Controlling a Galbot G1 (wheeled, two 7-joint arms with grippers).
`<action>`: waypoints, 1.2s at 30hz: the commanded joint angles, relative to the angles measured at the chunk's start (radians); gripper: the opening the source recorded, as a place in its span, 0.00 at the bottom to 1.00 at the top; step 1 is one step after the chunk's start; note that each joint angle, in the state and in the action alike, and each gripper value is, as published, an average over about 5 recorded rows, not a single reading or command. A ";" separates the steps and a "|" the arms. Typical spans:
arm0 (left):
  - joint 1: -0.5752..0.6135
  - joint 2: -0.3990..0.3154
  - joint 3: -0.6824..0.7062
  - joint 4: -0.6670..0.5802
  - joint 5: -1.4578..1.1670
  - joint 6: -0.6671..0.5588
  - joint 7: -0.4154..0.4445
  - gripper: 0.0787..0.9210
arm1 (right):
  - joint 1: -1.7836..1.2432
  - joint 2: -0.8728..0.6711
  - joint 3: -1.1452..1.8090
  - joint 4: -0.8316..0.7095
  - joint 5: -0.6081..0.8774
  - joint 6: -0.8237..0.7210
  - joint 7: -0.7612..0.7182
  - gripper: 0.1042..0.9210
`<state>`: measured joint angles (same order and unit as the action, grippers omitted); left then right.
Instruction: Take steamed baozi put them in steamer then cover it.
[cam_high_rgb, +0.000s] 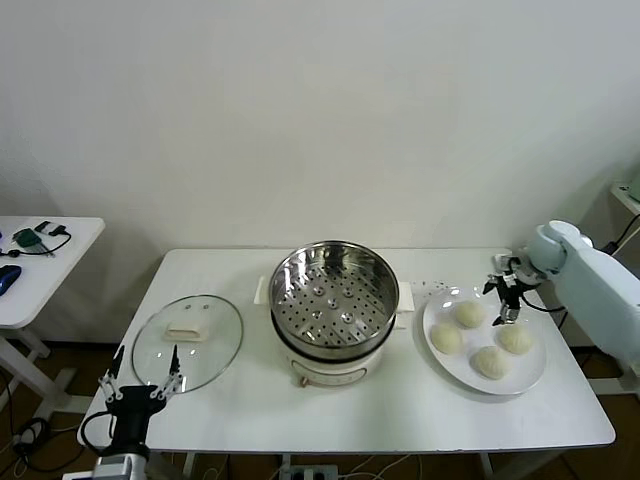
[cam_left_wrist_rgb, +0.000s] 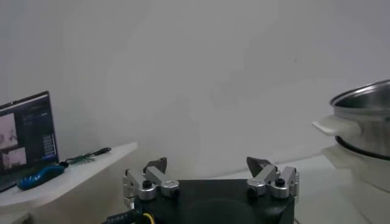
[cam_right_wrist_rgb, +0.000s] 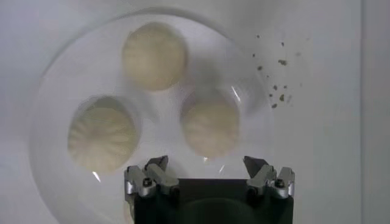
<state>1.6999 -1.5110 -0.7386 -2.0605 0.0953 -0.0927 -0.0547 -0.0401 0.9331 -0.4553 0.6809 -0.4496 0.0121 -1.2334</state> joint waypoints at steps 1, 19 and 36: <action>-0.007 -0.005 -0.004 -0.001 0.001 0.006 0.000 0.88 | 0.029 0.093 0.006 -0.134 -0.075 0.021 -0.014 0.88; -0.005 -0.006 -0.021 0.009 -0.003 0.003 -0.004 0.88 | 0.024 0.176 0.073 -0.218 -0.153 0.059 -0.008 0.77; 0.015 -0.005 -0.033 0.001 -0.030 0.000 -0.007 0.88 | 0.139 0.052 -0.137 0.003 0.013 0.095 -0.087 0.72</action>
<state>1.7067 -1.5178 -0.7693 -2.0553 0.0777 -0.0916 -0.0612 0.0659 1.0198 -0.5121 0.6115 -0.5005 0.1047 -1.3006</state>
